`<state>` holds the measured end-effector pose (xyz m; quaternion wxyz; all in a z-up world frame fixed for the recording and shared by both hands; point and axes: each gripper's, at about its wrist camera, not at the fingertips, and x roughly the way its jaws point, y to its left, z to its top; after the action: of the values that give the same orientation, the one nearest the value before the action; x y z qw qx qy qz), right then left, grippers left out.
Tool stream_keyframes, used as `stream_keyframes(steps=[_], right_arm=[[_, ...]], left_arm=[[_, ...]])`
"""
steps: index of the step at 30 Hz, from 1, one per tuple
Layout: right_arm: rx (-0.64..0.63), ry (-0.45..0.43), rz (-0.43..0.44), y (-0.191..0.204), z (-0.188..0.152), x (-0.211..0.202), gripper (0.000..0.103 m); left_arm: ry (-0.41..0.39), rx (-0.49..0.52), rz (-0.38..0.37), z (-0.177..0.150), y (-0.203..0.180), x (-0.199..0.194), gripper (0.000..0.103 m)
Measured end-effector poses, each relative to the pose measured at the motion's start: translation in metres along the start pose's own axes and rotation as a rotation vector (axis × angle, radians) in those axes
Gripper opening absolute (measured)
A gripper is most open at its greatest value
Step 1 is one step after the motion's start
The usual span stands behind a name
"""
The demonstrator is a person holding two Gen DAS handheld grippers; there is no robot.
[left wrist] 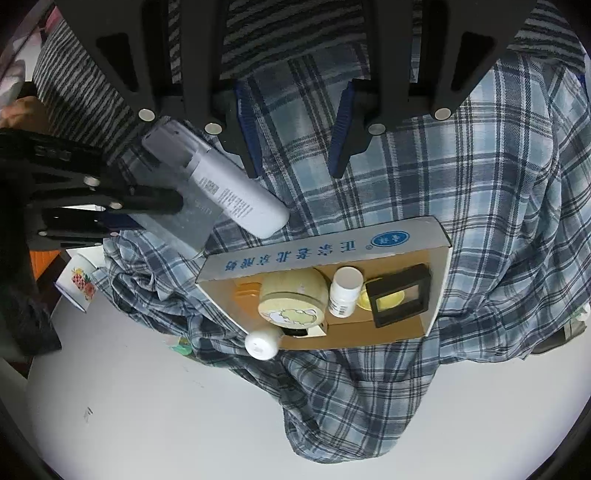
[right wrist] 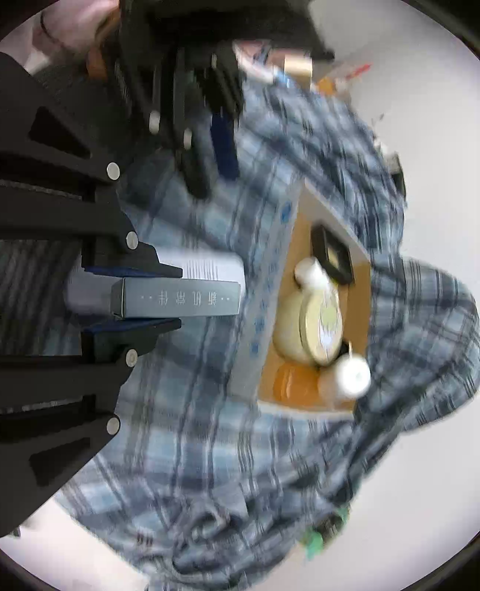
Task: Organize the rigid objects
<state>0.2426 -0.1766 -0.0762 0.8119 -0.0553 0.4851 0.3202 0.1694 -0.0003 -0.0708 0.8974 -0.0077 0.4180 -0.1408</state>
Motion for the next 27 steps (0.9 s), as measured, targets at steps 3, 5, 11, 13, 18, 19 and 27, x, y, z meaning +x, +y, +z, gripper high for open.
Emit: stream_keyframes(steps=[3,5,11,13,18,19,27], right_arm=[[-0.042,-0.004,-0.071,0.011,-0.003,-0.003,0.018],[-0.062,-0.003,-0.104,0.01,-0.006,-0.002,0.018],[0.005,0.025,-0.182,-0.028,-0.019,0.008,0.018],[0.018,0.021,-0.237,-0.04,-0.022,0.008,0.018],[0.053,0.06,-0.262,-0.066,-0.026,0.007,0.018],[0.042,0.07,-0.277,-0.066,-0.027,0.006,0.018],[0.031,0.07,-0.288,-0.066,-0.029,-0.006,0.018]], left_arm=[[0.02,0.018,-0.001,0.0,-0.003,0.003,0.04],[0.028,0.021,0.003,-0.001,-0.004,0.005,0.04],[0.061,0.034,0.012,-0.001,-0.004,0.008,0.04],[0.046,0.022,0.008,-0.001,-0.002,0.005,0.04],[0.045,0.014,0.015,-0.001,-0.002,0.006,0.04],[0.045,0.015,0.017,-0.001,-0.003,0.005,0.04],[0.044,0.016,0.017,0.0,-0.003,0.006,0.04]])
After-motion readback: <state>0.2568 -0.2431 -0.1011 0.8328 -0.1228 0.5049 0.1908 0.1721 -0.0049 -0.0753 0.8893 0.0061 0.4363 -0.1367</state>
